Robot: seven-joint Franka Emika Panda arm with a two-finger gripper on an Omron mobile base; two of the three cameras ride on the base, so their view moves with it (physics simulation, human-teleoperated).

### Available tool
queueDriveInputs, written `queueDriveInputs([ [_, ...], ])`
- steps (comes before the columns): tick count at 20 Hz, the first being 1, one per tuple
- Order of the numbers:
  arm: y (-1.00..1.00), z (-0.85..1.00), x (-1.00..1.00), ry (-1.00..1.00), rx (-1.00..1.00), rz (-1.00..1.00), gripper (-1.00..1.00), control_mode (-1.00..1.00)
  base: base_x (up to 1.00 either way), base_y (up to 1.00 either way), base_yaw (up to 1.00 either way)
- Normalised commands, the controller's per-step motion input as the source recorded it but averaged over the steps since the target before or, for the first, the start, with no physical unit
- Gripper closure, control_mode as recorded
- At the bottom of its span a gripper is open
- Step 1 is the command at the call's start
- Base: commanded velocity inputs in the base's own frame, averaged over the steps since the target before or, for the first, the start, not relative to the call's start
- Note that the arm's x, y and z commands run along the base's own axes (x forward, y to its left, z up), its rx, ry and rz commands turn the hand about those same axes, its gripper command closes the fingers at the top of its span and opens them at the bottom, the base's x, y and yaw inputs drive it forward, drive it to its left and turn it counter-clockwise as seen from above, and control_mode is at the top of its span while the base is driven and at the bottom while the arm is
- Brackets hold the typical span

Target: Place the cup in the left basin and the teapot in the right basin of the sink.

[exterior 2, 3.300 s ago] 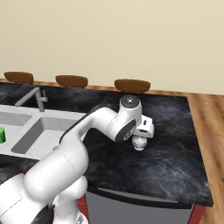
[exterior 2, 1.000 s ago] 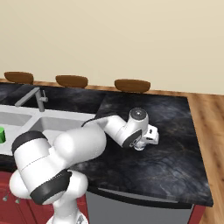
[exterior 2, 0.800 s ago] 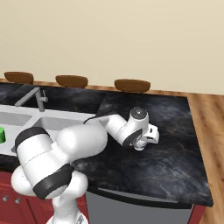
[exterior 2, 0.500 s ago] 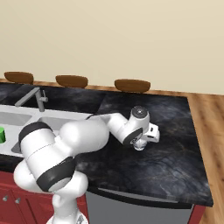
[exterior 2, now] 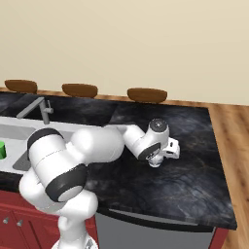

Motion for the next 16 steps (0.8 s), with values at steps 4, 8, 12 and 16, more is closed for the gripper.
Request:
queueDriveInputs([
  [4, -0.04, -0.14, 0.04, 0.00, 0.00, 0.00, -1.00, -1.00, 0.00, 0.00, 0.00],
  [8, 0.00, -0.16, 0.03, 0.00, 0.00, 0.00, -1.00, -1.00, 0.00, 0.00, 0.00],
  [12, 0.00, -0.16, 0.03, 0.00, 0.00, 0.00, -1.00, -1.00, 0.00, 0.00, 0.00],
  [16, 0.00, -0.12, 0.03, 0.00, 0.00, 0.00, -1.00, -1.00, 0.00, 0.00, 0.00],
])
